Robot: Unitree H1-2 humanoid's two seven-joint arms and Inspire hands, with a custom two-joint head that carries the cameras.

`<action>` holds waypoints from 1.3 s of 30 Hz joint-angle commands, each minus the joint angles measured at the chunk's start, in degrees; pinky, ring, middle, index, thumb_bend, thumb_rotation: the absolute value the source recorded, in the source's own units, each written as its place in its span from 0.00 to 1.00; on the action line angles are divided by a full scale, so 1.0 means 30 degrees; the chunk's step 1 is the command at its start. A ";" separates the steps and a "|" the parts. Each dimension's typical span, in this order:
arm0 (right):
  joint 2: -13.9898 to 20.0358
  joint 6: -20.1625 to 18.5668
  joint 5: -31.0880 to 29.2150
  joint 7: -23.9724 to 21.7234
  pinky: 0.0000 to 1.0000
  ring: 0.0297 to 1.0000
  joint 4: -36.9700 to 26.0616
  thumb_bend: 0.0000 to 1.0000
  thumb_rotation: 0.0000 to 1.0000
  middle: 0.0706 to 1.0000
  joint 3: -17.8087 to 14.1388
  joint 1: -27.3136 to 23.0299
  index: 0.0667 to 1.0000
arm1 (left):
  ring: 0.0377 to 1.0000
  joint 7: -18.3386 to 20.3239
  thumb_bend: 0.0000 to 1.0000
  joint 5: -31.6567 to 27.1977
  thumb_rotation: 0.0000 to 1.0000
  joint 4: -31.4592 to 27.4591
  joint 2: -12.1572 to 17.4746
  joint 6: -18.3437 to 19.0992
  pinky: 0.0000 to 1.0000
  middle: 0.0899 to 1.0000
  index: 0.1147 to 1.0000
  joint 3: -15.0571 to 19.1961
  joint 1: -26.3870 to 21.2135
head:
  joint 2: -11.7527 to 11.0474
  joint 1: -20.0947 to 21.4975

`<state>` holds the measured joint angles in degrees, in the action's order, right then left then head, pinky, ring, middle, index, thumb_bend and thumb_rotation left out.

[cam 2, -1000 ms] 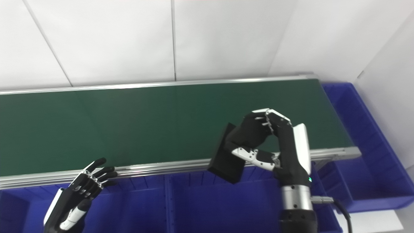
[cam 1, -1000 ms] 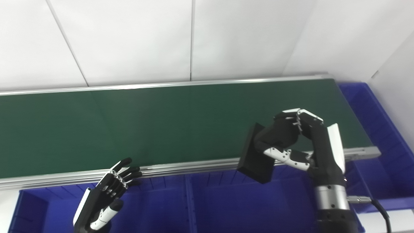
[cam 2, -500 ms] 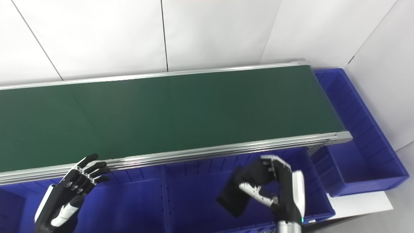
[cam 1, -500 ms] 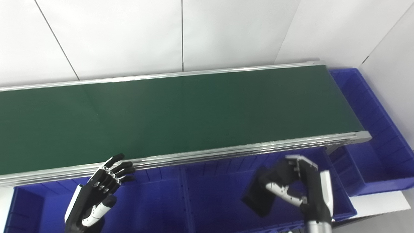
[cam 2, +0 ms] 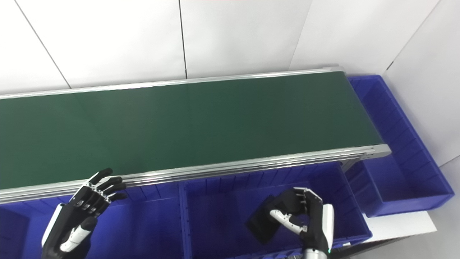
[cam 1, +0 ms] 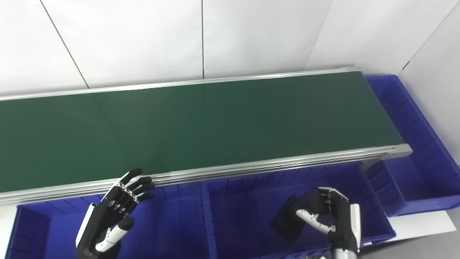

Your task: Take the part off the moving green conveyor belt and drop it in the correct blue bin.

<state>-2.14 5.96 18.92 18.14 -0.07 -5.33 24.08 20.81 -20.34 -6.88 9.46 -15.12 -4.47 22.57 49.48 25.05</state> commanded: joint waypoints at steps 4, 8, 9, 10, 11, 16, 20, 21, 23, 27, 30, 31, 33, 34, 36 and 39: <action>-0.0054 0.1167 -0.0013 0.0341 0.40 0.41 -0.0726 0.52 0.00 0.44 0.0107 -0.0097 0.49 | 0.74 -0.0114 0.85 0.0197 0.50 -0.0919 -0.0071 0.0030 0.69 0.75 0.82 0.0001 0.0113 | 0.0038 -0.0151; 0.0639 -0.0073 -0.1286 -0.1821 0.54 0.60 -0.2023 0.70 0.20 0.60 0.0714 0.0350 0.69 | 0.74 -0.0230 0.86 0.0417 0.51 -0.1013 -0.0161 0.0184 0.69 0.75 0.82 -0.0014 0.0106 | 0.0027 -0.0294; 0.0825 -0.0315 -0.1483 -0.2272 0.58 0.64 -0.2235 0.76 0.27 0.66 0.0853 0.0422 0.75 | 0.74 -0.0224 0.87 0.0444 0.51 -0.0970 -0.0175 0.0145 0.69 0.75 0.82 -0.0021 0.0083 | 0.0017 -0.0326; 0.1057 -0.0725 -0.1569 -0.2814 0.63 0.68 -0.2567 0.81 0.34 0.72 0.1053 0.0516 0.82 | 0.74 -0.0217 0.87 0.0448 0.52 -0.0956 -0.0190 0.0135 0.69 0.75 0.82 -0.0043 0.0067 | -0.0005 -0.0368; 0.1316 -0.1054 -0.1505 -0.3270 0.77 0.82 -0.2858 0.89 0.45 0.86 0.1284 0.0596 0.93 | 0.74 -0.0192 0.88 0.0408 0.52 -0.0950 -0.0197 0.0137 0.69 0.75 0.82 -0.0066 0.0053 | -0.0005 -0.0368; 0.2292 -0.2518 -0.1431 -0.4887 0.95 0.99 -0.3857 1.00 0.58 1.00 0.2026 0.0669 1.00 | 0.74 -0.0234 0.87 0.0391 0.50 -0.1015 -0.0248 0.0245 0.69 0.75 0.82 -0.0139 0.0076 | -0.0079 -0.0536; 0.2209 -0.3095 -0.1629 -0.5217 0.96 1.00 -0.4999 1.00 0.60 1.00 0.2165 0.0943 1.00 | 0.74 -0.0169 0.87 0.0424 0.51 -0.0925 -0.0277 0.0033 0.69 0.75 0.82 -0.0158 0.0092 | -0.0136 -0.0788; 0.2166 -0.3104 -0.1628 -0.5205 0.96 1.00 -0.5205 1.00 0.60 1.00 0.2184 0.1000 1.00 | 0.74 -0.0158 0.87 0.0435 0.51 -0.0908 -0.0283 -0.0007 0.69 0.75 0.82 -0.0162 0.0095 | -0.0136 -0.0788; 0.1745 -0.2761 -0.1116 -0.4795 0.87 0.94 -0.6381 0.92 0.61 0.95 0.2374 0.1218 0.99 | 0.74 -0.0213 0.88 0.0557 0.52 -0.0927 -0.0336 -0.0057 0.69 0.75 0.82 -0.0170 0.0104 | -0.0155 -0.0901; 0.0971 -0.2252 -0.0557 -0.4840 0.68 0.77 -0.8947 0.74 0.56 0.81 0.3283 0.1312 0.86 | 0.74 -0.0274 0.89 0.0764 0.53 -0.0934 -0.0449 -0.0114 0.68 0.75 0.82 -0.0191 0.0119 | -0.0221 -0.1269; 0.0709 -0.1898 -0.0198 -0.5593 0.62 0.69 -1.0465 0.69 0.47 0.74 0.4851 0.0959 0.79 | 0.74 -0.0272 0.89 0.0938 0.54 -0.0901 -0.0561 -0.0237 0.69 0.75 0.82 -0.0211 0.0139 | -0.0322 -0.1819; 0.0655 -0.1898 -0.0018 -0.5883 0.61 0.68 -1.0836 0.68 0.44 0.73 0.5499 0.0774 0.78 | 0.74 -0.0304 0.89 0.1040 0.54 -0.0927 -0.0620 -0.0255 0.69 0.75 0.83 -0.0228 0.0162 | -0.0334 -0.1998; 0.0691 -0.2046 0.0334 -0.6489 0.61 0.68 -1.1304 0.68 0.42 0.72 0.6686 0.0351 0.78 | 0.74 -0.0394 0.89 0.1278 0.54 -0.0995 -0.0748 -0.0259 0.69 0.75 0.83 -0.0287 0.0215 | -0.0437 -0.2650; 0.0747 -0.2115 0.0447 -0.6659 0.60 0.67 -1.1410 0.67 0.41 0.72 0.7042 0.0210 0.78 | 0.74 -0.0426 0.89 0.1362 0.54 -0.1018 -0.0799 -0.0254 0.69 0.75 0.83 -0.0305 0.0233 | -0.0437 -0.2650; 0.0649 -0.2709 0.0673 -0.7477 0.60 0.67 -1.1581 0.68 0.39 0.72 0.8236 -0.0335 0.78 | 0.74 -0.0484 0.88 0.1635 0.54 -0.1069 -0.0926 -0.0303 0.69 0.75 0.83 -0.0395 0.0251 | -0.0509 -0.3196; 0.0494 -0.2866 0.1051 -0.8115 0.59 0.66 -1.0932 0.70 0.40 0.71 0.9477 -0.1127 0.77 | 0.74 -0.0493 0.87 0.2013 0.54 -0.1119 -0.1087 -0.0438 0.70 0.75 0.84 -0.0624 0.0262 | -0.0674 -0.4153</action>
<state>0.12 -3.26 21.56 -5.33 -32.50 22.17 21.49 19.61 -14.87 -7.71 6.81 -14.27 -5.86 23.31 47.38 12.67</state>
